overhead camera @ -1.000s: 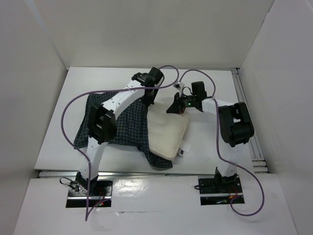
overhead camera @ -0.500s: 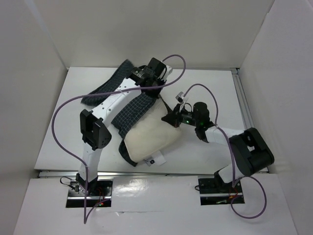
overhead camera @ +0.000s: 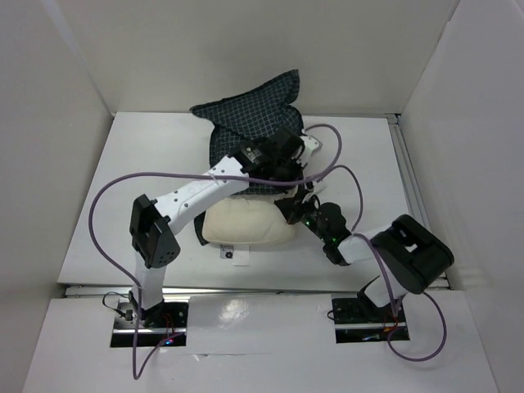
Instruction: Put the pillow into the pillowcase
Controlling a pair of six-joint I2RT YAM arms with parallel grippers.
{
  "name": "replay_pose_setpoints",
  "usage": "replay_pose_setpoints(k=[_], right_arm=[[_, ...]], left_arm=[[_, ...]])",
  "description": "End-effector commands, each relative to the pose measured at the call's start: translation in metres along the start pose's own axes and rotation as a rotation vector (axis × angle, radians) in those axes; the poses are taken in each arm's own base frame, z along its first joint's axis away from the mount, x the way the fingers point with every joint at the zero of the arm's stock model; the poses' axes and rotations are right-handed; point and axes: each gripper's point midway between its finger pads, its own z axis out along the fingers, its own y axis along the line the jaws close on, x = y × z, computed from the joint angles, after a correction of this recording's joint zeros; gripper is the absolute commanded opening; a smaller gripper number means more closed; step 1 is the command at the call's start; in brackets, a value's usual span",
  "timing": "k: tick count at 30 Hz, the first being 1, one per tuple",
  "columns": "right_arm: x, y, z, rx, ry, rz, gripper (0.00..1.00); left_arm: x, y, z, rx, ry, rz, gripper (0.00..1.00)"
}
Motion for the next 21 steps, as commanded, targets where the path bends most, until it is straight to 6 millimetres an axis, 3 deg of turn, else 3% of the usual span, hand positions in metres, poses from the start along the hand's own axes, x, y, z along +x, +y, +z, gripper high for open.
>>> replay_pose_setpoints(k=[1,3,6,7,9,11,12,14,15,16,17,19,20,21], right_arm=[[-0.107,-0.026,-0.007,0.169,-0.512,0.053,0.0],[-0.106,-0.034,-0.004,0.194,-0.517,0.074,0.0],[-0.111,-0.047,-0.005,0.263,-0.566,0.093,0.0],[-0.104,-0.054,-0.014,0.293,-0.565,0.097,0.0],[-0.111,-0.048,-0.025,0.254,-0.604,0.094,0.0],[-0.111,-0.038,-0.032,0.209,-0.592,0.084,0.0],[-0.114,-0.026,-0.034,0.158,-0.567,0.06,0.0],[-0.115,-0.009,-0.037,0.089,-0.525,0.013,0.0],[-0.106,-0.008,-0.035,0.082,-0.464,0.007,0.0],[-0.118,0.014,-0.044,-0.008,-0.477,-0.011,0.0],[-0.123,0.019,-0.048,-0.026,-0.481,-0.036,0.0],[-0.134,0.035,-0.058,-0.081,-0.487,-0.068,0.0],[-0.135,0.042,-0.06,-0.108,-0.485,-0.07,0.0],[-0.141,0.044,-0.064,-0.112,-0.506,-0.087,0.0]], left_arm=[[0.012,-0.1,-0.039,0.298,-0.019,0.052,0.0],[0.038,-0.117,-0.033,0.357,0.048,0.056,0.0],[0.057,-0.127,-0.038,0.369,0.096,0.045,0.0],[0.072,-0.117,-0.034,0.314,0.129,0.032,0.0],[0.081,-0.106,-0.034,0.236,0.125,0.014,0.0],[0.091,-0.07,-0.028,0.077,0.123,-0.042,0.0],[0.087,-0.047,-0.024,0.024,0.116,-0.095,0.0],[0.072,-0.019,-0.013,-0.063,0.095,-0.166,0.0],[0.068,-0.01,-0.009,-0.079,0.1,-0.184,0.0],[0.061,0.006,-0.005,-0.111,0.087,-0.208,0.0],[0.037,0.008,-0.008,-0.119,0.027,-0.196,0.0],[0.022,0.012,0.004,-0.115,0.013,-0.19,0.0],[-0.005,0.011,-0.004,-0.106,-0.047,-0.177,0.0],[-0.013,0.002,-0.003,-0.093,-0.058,-0.166,0.0]])
